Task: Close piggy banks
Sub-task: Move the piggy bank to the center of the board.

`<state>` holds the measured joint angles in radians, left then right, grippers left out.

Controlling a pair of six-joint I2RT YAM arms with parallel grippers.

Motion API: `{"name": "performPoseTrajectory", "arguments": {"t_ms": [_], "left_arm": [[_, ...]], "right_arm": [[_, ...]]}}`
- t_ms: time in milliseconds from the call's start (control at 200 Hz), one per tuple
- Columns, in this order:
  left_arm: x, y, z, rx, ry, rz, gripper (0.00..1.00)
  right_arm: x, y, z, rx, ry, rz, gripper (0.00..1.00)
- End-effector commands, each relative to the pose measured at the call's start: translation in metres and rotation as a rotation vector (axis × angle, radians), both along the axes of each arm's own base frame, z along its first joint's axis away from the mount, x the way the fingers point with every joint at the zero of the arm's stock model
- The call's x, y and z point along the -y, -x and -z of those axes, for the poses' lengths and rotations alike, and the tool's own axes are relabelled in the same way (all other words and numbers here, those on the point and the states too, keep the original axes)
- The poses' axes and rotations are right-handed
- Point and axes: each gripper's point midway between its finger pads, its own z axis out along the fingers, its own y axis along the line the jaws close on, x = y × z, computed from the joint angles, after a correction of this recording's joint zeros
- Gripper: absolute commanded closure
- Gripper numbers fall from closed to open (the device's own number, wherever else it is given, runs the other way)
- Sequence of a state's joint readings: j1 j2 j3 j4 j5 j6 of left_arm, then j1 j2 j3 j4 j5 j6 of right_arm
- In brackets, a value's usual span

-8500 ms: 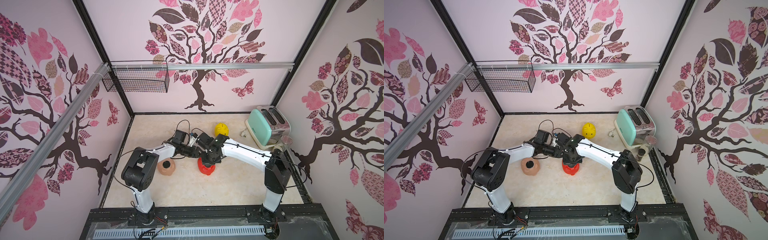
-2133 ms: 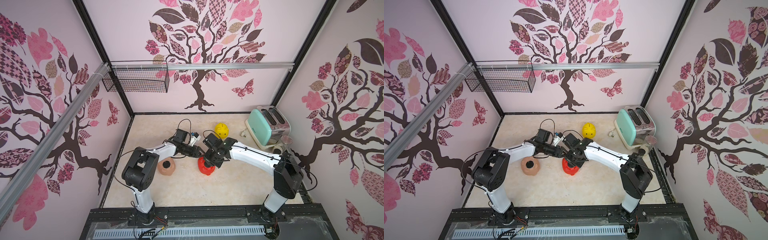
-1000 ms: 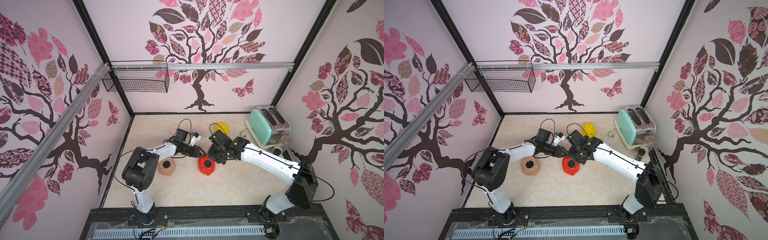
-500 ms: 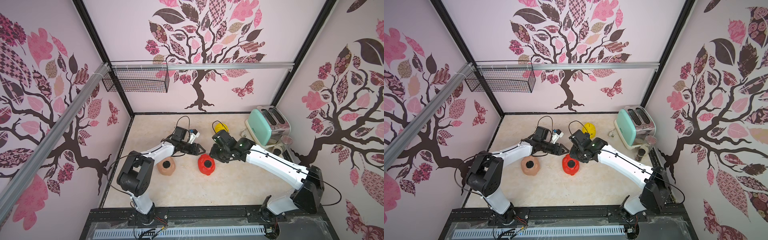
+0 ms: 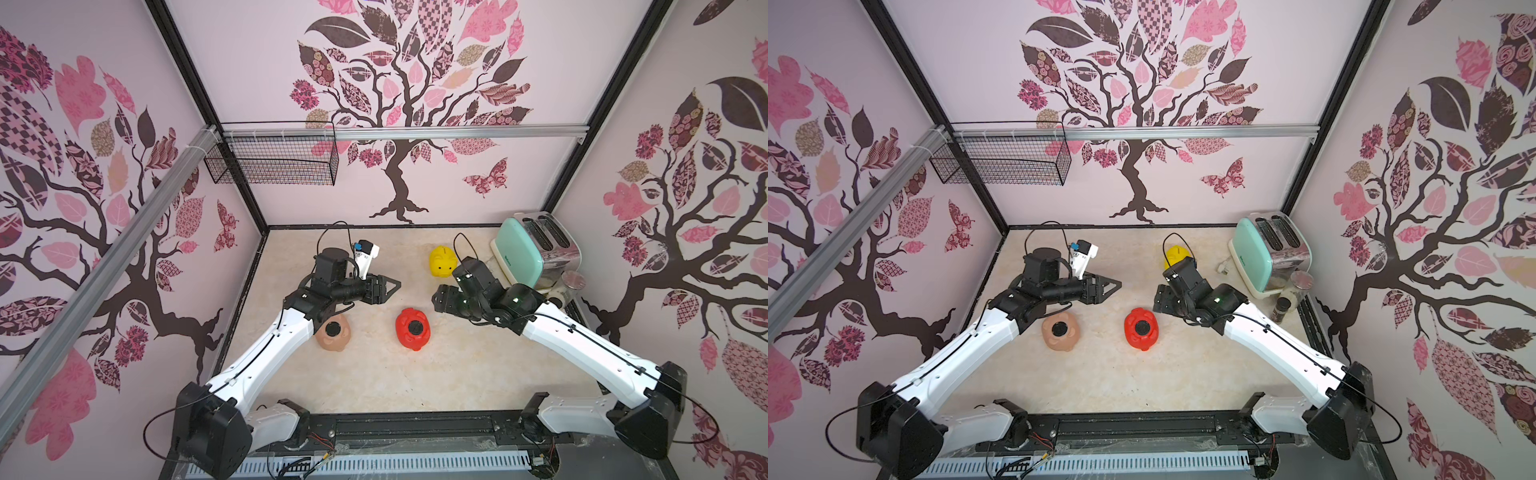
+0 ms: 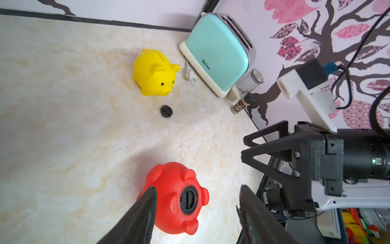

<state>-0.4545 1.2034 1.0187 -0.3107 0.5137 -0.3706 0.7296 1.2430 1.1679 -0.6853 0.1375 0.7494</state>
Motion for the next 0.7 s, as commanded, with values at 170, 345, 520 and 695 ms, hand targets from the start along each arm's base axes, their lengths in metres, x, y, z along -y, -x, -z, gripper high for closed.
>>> {"name": "performPoseTrajectory", "arguments": {"t_ms": [170, 345, 520, 695], "left_arm": [[-0.072, 0.04, -0.039, 0.043, -0.085, -0.281, 0.19], [-0.126, 0.069, -0.036, 0.096, -0.22, -0.433, 0.08], [-0.173, 0.092, -0.027, 0.139, -0.334, -0.583, 0.05], [-0.199, 0.107, -0.021, 0.178, -0.339, -0.689, 0.05]], "right_arm": [[0.034, -0.008, -0.01, 0.17, 0.185, -0.041, 0.0], [0.046, -0.009, -0.006, 0.232, 0.226, -0.028, 0.0], [0.065, -0.011, -0.014, 0.292, 0.274, 0.035, 0.0], [0.074, -0.017, -0.033, 0.331, 0.268, 0.052, 0.0]]}}
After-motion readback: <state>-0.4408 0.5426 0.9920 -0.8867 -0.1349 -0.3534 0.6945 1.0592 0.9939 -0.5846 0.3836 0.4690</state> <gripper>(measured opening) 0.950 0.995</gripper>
